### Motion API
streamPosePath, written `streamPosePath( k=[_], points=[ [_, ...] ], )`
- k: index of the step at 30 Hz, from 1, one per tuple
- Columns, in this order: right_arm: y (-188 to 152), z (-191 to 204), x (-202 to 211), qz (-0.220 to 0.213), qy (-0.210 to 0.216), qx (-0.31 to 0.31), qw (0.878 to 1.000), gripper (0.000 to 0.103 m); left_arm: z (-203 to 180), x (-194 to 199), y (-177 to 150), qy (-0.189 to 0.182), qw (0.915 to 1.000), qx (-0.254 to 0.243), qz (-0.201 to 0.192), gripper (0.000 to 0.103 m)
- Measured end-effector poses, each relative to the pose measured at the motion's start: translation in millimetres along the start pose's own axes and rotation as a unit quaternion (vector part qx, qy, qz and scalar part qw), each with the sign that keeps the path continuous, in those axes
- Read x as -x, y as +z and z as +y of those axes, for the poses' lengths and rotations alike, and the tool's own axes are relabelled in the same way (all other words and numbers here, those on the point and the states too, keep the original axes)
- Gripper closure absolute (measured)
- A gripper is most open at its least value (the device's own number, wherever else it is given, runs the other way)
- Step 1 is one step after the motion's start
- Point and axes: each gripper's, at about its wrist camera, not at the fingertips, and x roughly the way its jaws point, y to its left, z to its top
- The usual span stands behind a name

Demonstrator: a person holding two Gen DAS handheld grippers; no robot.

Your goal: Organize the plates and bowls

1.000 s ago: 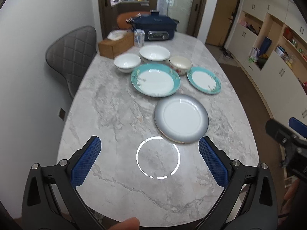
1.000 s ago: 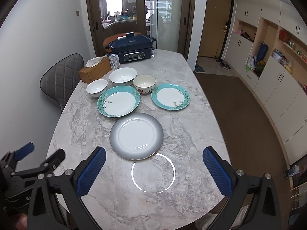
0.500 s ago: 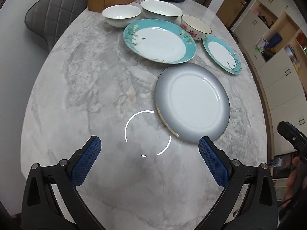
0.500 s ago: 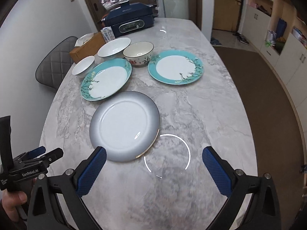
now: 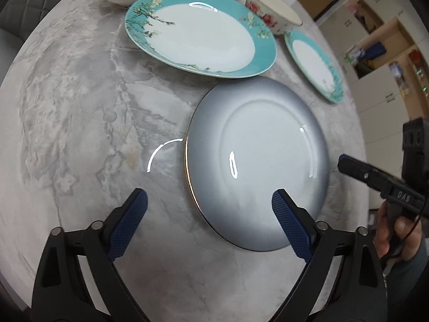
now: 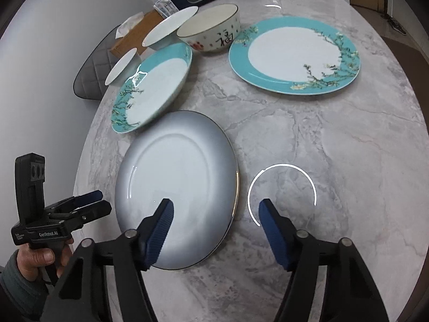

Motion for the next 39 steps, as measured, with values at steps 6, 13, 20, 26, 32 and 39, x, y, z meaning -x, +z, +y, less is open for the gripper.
streamPosePath(
  k=[6,13,20,26,32,39],
  points=[
    [7,-8,-20,0.028,0.029,0.022,0.999,0.042,2,-25,18,-0.003,0.9999,0.008,0.013,0.044],
    [8,-2,-25,0.046,0.057,0.07,0.995,0.039,-22,-36,26,0.028,0.9992,-0.022,0.019,0.071],
    [4,1,-22,0.041,0.025,0.095,0.994,0.064,-16,-35,27,0.018,0.9996,0.004,0.022,0.074],
    [12,-16,-21,0.06,0.032,0.055,0.996,0.082,-5,-29,27,0.009,0.9988,0.033,0.034,0.076],
    [14,-39,-18,0.077,0.087,-0.001,0.993,0.087,12,-24,27,-0.025,0.9977,0.054,0.034,0.082],
    [12,-49,-14,0.08,0.112,-0.017,0.99,0.087,20,-20,20,-0.061,0.9957,0.061,0.033,0.087]
  ],
)
